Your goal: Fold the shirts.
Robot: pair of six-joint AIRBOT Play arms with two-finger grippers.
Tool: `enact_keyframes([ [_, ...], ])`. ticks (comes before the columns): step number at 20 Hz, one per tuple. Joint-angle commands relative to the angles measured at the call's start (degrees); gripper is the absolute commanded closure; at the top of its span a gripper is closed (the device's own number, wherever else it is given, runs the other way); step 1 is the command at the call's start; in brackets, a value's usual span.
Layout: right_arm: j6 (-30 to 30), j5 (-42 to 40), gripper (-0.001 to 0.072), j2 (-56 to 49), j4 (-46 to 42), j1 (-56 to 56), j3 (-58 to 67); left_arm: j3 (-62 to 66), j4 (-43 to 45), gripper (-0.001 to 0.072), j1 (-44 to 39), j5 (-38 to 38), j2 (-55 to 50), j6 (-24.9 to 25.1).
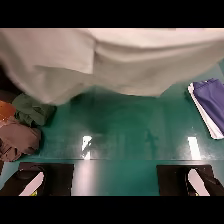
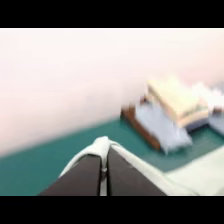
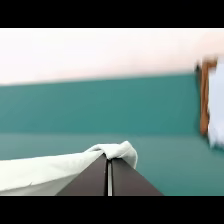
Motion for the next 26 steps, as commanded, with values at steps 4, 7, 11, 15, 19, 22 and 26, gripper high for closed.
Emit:
enact_keyframes([
  [4,1.6,5.3,0.0697,-6.1,0.0,-4.3,27.0,14.4,-5.3,0.068,0.0,1.5,0.1,-4.2],
  [7,1.8,4.3,0.0698,-4.5,0.1,-8.2,25.6,13.6,-8.3,0.068,0.0,0.0,0.1,-4.1],
  [11,1.7,3.8,0.0699,-4.0,0.0,-8.5,14.9,2.2,4.4,0.068,0.0,-1.3,-0.5,-7.6],
  [15,1.7,6.8,0.0699,-13.7,-3.3,-0.6,10.2,-11.4,5.7,0.068,0.0,-8.9,-8.3,-8.7],
  [19,4.8,8.0,0.0699,-27.8,-13.6,8.8,6.4,-18.4,8.4,0.0679,0.0,-9.7,-20.7,-8.6],
  [22,5.2,4.9,0.0698,-38.5,-13.3,11.8,5.5,-18.7,8.5,0.0679,0.0,-5.7,-31.9,-6.9],
  [26,5.1,-5.3,0.0698,-48.3,-13.3,12.9,5.5,-18.6,8.0,0.0679,0.0,5.6,-41.6,-3.0],
])
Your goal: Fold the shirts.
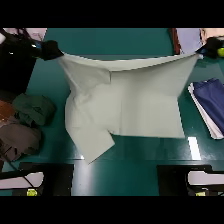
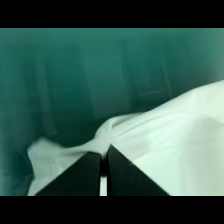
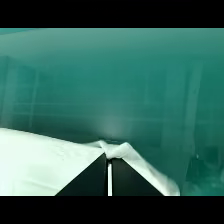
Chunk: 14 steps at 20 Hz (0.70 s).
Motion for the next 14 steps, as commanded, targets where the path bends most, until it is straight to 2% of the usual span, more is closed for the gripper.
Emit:
enact_keyframes([
  [1,0.3,-8.4,0.0699,-8.5,-0.9,1.4,-0.4,-0.5,0.1,0.0679,0.0,9.5,-8.1,2.9],
  [4,0.3,-11.6,0.0699,-10.4,-0.9,1.3,-0.4,-0.5,0.3,0.0679,0.2,11.8,-9.9,4.4],
  [6,-0.5,-10.8,0.0698,-10.6,-1.1,1.2,-0.4,-0.5,0.6,0.0679,1.2,10.0,-9.9,7.3],
  [11,-1.4,-4.7,0.0699,-10.5,-5.3,2.3,-1.6,-1.3,3.0,0.0679,5.6,0.7,-10.3,7.9],
  [14,-1.2,-5.1,0.0699,-10.5,-5.4,3.4,-6.7,-5.5,2.6,0.0679,5.4,0.9,-10.3,11.1],
])
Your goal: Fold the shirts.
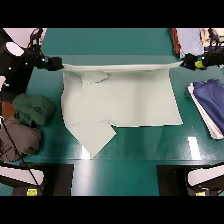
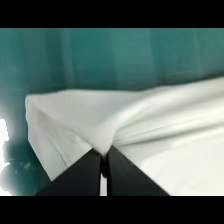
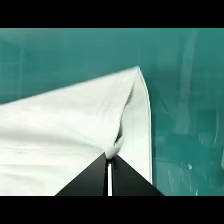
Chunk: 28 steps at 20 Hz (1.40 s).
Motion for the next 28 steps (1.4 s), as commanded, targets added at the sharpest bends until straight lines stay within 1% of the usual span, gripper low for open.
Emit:
enact_keyframes([
  [1,-0.1,0.1,0.0699,-0.2,-1.4,1.6,-5.4,-4.4,0.1,0.0679,0.4,-1.4,-0.2,3.5],
  [6,0.1,-4.3,0.0699,-0.2,-1.3,4.7,-13.2,-10.8,0.1,0.0679,0.2,1.4,-0.2,3.5],
  [9,1.5,-5.2,0.0697,-0.2,-1.3,5.2,-14.8,-11.4,0.1,0.0677,0.2,0.2,-0.3,2.8],
  [10,1.8,-4.6,0.0696,-0.2,-1.3,5.2,-14.8,-11.4,0.1,0.0597,0.2,-0.7,-0.3,1.7],
  [11,1.9,-3.4,0.0696,0.1,-1.3,5.2,-14.8,-11.3,0.1,0.034,0.3,-1.9,-0.2,1.3],
  [12,1.9,-1.7,0.0682,0.5,-1.3,5.0,-14.8,-11.0,0.6,0.0148,0.3,-3.5,-0.2,0.3],
  [13,1.9,0.2,0.0536,1.2,-1.4,4.7,-14.8,-10.4,1.7,0.0168,0.3,-5.3,0.1,-0.6],
  [14,1.9,2.7,0.0398,2.3,-1.4,4.0,-14.8,-9.4,3.1,0.0169,0.3,-7.8,0.6,-1.9],
  [16,1.4,8.1,0.0398,5.1,-1.4,2.1,-14.8,-8.8,6.0,0.0169,0.3,-10.8,3.3,-3.0],
  [18,0.3,14.1,0.0398,8.3,-1.3,-0.1,-14.9,-8.9,6.3,0.0169,0.3,-14.4,6.9,-4.2],
  [20,0.3,21.2,0.0398,10.9,-1.3,-1.8,-14.9,-12.0,6.0,0.0169,0.3,-18.5,10.6,-4.6],
  [21,0.3,24.6,0.0398,12.0,-1.3,-2.4,-14.9,-14.9,5.8,0.0168,0.3,-19.7,12.7,-5.7],
  [23,-1.3,27.5,0.0398,13.5,-1.0,-2.7,-14.9,-23.7,5.7,0.0169,0.3,-18.9,18.6,-7.9],
  [25,-1.6,27.6,0.0398,14.9,-0.9,-2.7,-14.9,-34.7,5.6,0.0168,0.3,-15.8,25.7,-10.9],
  [27,-1.6,27.6,0.0398,15.9,-0.8,-2.4,-14.9,-45.8,4.7,0.0169,0.3,-14.4,32.4,-13.5],
  [28,-1.6,27.7,0.0398,16.3,-0.3,-2.4,-14.9,-50.9,2.9,0.0168,0.3,-14.3,35.0,-13.6],
])
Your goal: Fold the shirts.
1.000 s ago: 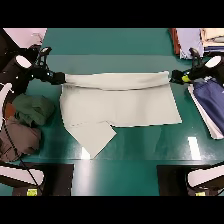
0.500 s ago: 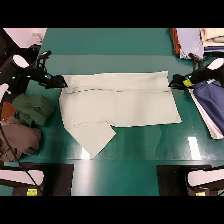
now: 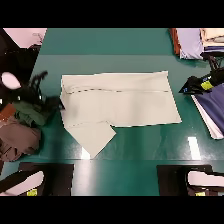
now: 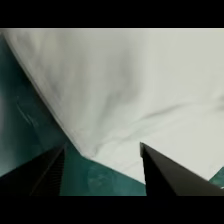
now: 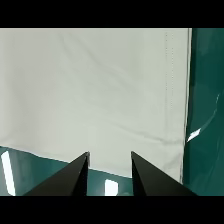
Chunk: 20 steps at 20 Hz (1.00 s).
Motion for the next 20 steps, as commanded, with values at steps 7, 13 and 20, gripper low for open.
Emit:
enact_keyframes([
  [7,-0.6,2.2,0.0398,2.1,4.5,-0.2,0.0,-29.8,-14.4,0.0169,0.0,8.6,13.9,-2.9],
  [13,-0.6,2.2,0.0398,2.1,4.6,-0.2,0.0,-31.3,-19.0,0.017,0.0,13.0,13.8,-0.9],
  [20,-0.6,1.4,0.0398,2.1,4.6,-0.2,0.0,-33.0,-21.5,0.0186,0.0,16.0,13.7,-0.5],
])
